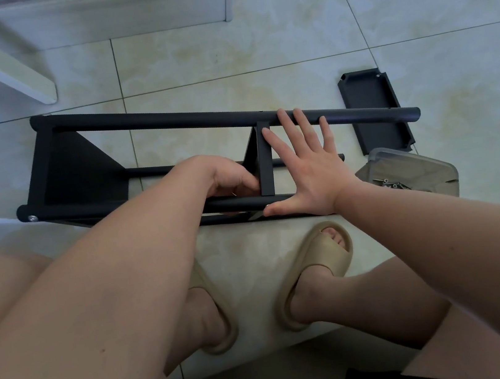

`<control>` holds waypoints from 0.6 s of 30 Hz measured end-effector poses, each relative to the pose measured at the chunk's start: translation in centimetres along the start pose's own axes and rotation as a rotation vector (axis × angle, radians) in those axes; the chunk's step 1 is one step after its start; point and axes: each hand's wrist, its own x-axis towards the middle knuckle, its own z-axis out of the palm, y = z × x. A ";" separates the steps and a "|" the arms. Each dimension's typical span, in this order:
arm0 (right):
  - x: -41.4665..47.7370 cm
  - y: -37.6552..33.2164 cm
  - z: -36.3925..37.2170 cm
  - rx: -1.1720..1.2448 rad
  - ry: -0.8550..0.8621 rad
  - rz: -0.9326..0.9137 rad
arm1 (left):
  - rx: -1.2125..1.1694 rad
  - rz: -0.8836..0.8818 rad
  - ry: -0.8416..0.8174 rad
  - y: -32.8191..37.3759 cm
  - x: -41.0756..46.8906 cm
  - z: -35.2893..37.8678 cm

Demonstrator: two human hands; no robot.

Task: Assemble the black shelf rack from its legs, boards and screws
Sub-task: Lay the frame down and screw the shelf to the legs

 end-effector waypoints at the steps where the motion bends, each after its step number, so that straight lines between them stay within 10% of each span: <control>1: 0.0 0.0 0.0 0.000 0.000 0.000 | 0.001 0.002 0.011 0.0 0.0 0.0; 18: 0.0 0.0 0.0 0.000 0.000 0.001 | -0.051 0.076 0.007 -0.5 0.5 -0.2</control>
